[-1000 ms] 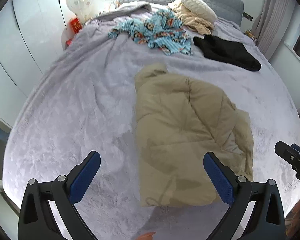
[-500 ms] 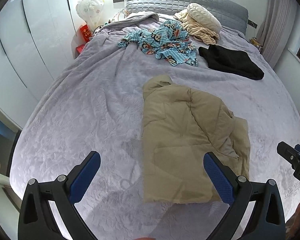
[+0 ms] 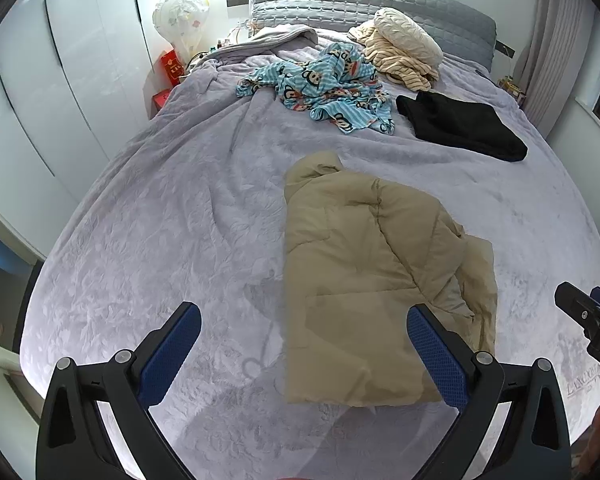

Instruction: Fold large clothes

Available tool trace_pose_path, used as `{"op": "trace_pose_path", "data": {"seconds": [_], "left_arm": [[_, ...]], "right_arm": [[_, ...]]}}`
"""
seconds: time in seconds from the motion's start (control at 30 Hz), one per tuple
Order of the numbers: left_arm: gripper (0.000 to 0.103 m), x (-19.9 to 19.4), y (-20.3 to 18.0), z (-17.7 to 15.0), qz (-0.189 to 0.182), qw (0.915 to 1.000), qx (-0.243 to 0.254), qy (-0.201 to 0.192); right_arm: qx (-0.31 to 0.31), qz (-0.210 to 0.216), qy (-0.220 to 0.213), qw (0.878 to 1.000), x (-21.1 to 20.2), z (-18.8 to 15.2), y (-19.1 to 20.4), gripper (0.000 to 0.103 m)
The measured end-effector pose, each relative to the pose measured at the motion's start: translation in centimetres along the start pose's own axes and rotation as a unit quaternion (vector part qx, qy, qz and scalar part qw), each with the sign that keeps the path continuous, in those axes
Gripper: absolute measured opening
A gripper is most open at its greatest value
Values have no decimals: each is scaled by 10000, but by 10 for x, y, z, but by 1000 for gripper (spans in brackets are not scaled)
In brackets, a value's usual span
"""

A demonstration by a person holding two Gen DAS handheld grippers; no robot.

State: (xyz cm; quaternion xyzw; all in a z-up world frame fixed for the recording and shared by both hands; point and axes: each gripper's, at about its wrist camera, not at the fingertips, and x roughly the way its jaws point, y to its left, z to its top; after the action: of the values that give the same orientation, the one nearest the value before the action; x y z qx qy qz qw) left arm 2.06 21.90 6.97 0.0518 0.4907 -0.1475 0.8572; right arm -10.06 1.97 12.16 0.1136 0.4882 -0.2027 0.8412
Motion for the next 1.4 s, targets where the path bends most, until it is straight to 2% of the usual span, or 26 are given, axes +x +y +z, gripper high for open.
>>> {"op": "trace_pose_path", "data": {"seconds": [1.4], "left_arm": [[103, -1, -4, 0, -2, 10000, 15, 22]], "right_arm": [[-1, 0, -3, 10000, 1, 0, 1, 92]]}}
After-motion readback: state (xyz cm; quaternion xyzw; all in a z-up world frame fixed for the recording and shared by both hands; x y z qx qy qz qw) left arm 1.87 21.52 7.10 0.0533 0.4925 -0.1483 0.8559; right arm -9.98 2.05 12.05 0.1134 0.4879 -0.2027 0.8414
